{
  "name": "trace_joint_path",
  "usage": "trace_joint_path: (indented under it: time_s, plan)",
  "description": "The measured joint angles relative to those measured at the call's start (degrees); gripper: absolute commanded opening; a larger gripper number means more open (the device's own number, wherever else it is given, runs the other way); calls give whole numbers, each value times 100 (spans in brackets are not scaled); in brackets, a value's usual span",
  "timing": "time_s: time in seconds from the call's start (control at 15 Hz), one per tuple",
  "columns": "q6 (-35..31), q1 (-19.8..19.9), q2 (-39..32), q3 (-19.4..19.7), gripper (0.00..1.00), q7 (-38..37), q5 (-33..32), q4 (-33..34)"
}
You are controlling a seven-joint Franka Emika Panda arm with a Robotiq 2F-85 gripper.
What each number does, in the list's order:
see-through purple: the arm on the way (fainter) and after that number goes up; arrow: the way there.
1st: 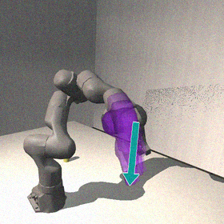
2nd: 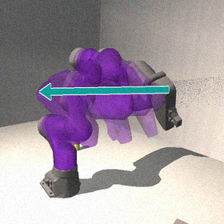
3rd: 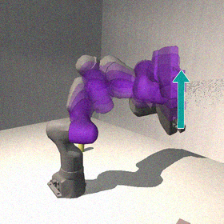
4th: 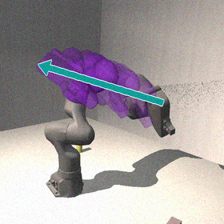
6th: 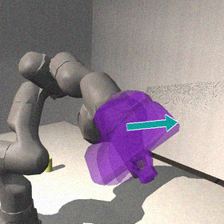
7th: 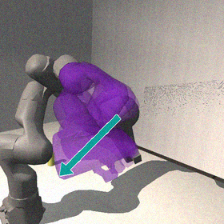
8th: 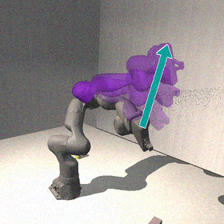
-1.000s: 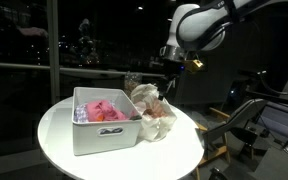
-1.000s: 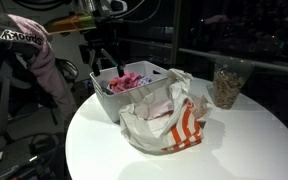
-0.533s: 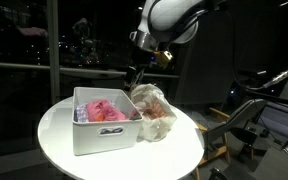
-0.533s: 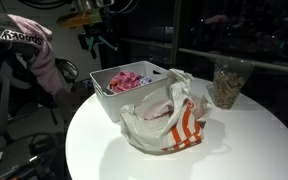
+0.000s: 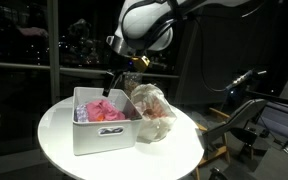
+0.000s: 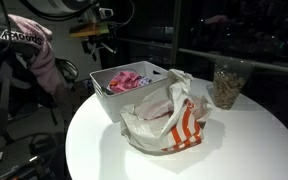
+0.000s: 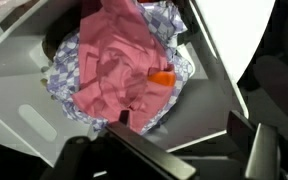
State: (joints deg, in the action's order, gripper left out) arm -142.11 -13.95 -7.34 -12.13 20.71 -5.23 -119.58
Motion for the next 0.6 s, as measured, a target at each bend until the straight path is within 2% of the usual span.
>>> trace_joint_path:
  time_s: [0.27,0.6]
  plan:
    - [-11,13,-4,1,100,-76,-13,-4]
    - [-633,100,-493,158,100,-1085,-166,272]
